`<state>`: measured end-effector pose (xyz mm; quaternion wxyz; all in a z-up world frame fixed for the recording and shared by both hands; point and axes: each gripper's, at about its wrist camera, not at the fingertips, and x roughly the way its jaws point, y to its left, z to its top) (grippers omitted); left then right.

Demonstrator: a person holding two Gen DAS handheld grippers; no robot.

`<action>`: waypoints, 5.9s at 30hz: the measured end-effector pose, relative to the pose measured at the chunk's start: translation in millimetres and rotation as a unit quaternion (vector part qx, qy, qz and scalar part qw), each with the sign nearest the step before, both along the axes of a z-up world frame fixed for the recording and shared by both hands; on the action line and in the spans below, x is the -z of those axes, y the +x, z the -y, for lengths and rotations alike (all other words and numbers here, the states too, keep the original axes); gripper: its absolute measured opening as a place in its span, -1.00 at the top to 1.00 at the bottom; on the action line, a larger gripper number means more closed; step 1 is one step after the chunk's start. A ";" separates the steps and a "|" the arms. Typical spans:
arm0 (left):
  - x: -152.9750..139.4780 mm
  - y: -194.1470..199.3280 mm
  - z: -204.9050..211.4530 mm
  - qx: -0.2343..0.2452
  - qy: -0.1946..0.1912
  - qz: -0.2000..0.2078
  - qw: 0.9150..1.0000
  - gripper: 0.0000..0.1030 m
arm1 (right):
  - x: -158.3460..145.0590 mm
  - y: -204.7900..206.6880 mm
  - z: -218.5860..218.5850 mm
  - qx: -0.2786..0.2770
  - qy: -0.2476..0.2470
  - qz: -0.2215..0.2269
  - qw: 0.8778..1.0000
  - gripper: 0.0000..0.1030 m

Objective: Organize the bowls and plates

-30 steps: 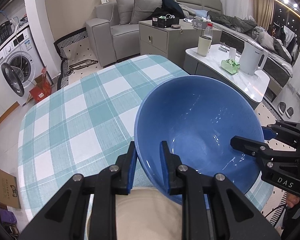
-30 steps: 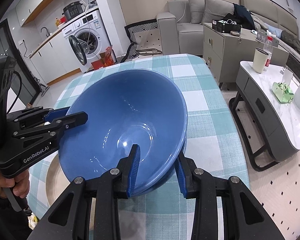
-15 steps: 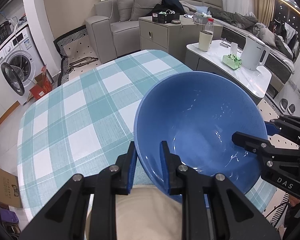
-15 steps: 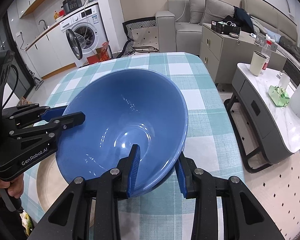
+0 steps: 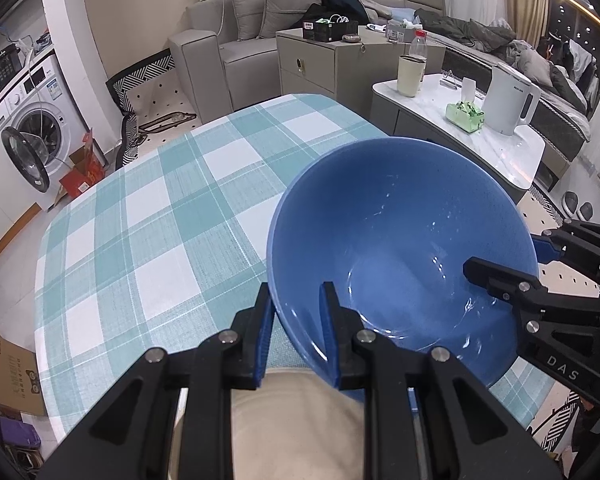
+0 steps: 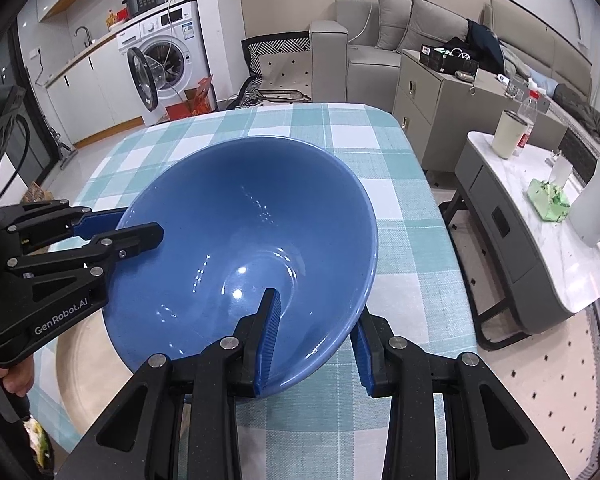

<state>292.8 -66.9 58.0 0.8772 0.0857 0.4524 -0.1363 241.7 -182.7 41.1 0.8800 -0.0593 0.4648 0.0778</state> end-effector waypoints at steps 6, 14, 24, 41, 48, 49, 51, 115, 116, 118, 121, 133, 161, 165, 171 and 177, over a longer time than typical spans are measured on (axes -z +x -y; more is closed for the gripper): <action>2.2 0.0 0.4 0.001 0.001 -0.003 1.000 0.60 | 2.2 -1.3 -3.2 -0.002 -0.024 0.005 1.000 0.33; 3.2 -1.2 1.3 0.003 0.003 -0.001 1.000 0.60 | 4.6 -3.2 -6.7 -0.005 -0.045 0.010 0.999 0.33; 3.3 -5.0 2.8 0.003 0.002 -0.002 1.000 0.60 | 8.2 1.6 -0.5 0.003 -0.038 0.004 0.999 0.22; 9.2 -4.6 -2.1 0.003 -0.014 -0.008 1.000 0.36 | 13.9 4.3 9.0 0.005 -0.010 -0.002 1.000 -0.17; 9.0 -6.3 -2.4 0.008 -0.021 -0.010 1.000 -0.04 | 13.7 2.3 13.3 0.004 0.004 -0.002 1.000 -0.48; 9.2 -6.5 -3.3 0.008 -0.022 -0.011 1.000 -0.04 | 13.6 1.7 14.6 0.004 0.009 -0.001 1.000 -0.53; 9.7 -7.2 -4.7 0.009 -0.024 -0.014 1.000 -0.06 | 13.3 1.0 19.0 0.009 0.022 0.001 1.000 -0.64; 37.2 -1.3 -23.7 -0.059 -0.130 -0.024 0.989 -0.67 | 42.8 7.7 49.4 -0.019 0.191 -0.005 0.981 -0.92; 37.1 -1.9 -24.1 -0.059 -0.134 -0.024 0.989 -0.52 | 42.6 7.3 50.0 -0.019 0.193 -0.007 0.981 -0.84; 38.0 -2.2 -25.8 -0.061 -0.141 -0.027 0.988 -0.29 | 42.8 7.2 49.6 -0.020 0.193 -0.010 0.981 -0.75; 38.5 -3.7 -27.3 -0.062 -0.153 -0.030 0.986 -0.11 | 42.7 5.6 49.4 -0.020 0.194 -0.011 0.981 -0.63; 34.0 -9.3 -20.6 -0.053 -0.152 -0.026 0.987 0.32 | 42.5 1.0 45.6 -0.017 0.183 -0.009 0.983 -0.19; 29.7 -16.1 -14.1 -0.061 -0.128 -0.012 0.990 0.40 | 33.9 -10.2 42.3 -0.004 0.149 0.016 0.989 0.07; 25.2 -18.3 -12.7 -0.060 -0.130 -0.009 0.990 0.40 | 30.3 -13.0 43.2 -0.003 0.148 0.019 0.989 0.07; 15.5 -23.8 -11.8 -0.058 -0.134 0.001 0.989 0.40 | 20.7 -19.0 44.3 -0.001 0.145 0.030 0.989 0.07; 2.4 -33.3 -13.2 -0.058 -0.138 0.013 0.989 0.40 | 5.3 -27.2 41.2 -0.004 0.140 0.046 0.989 0.07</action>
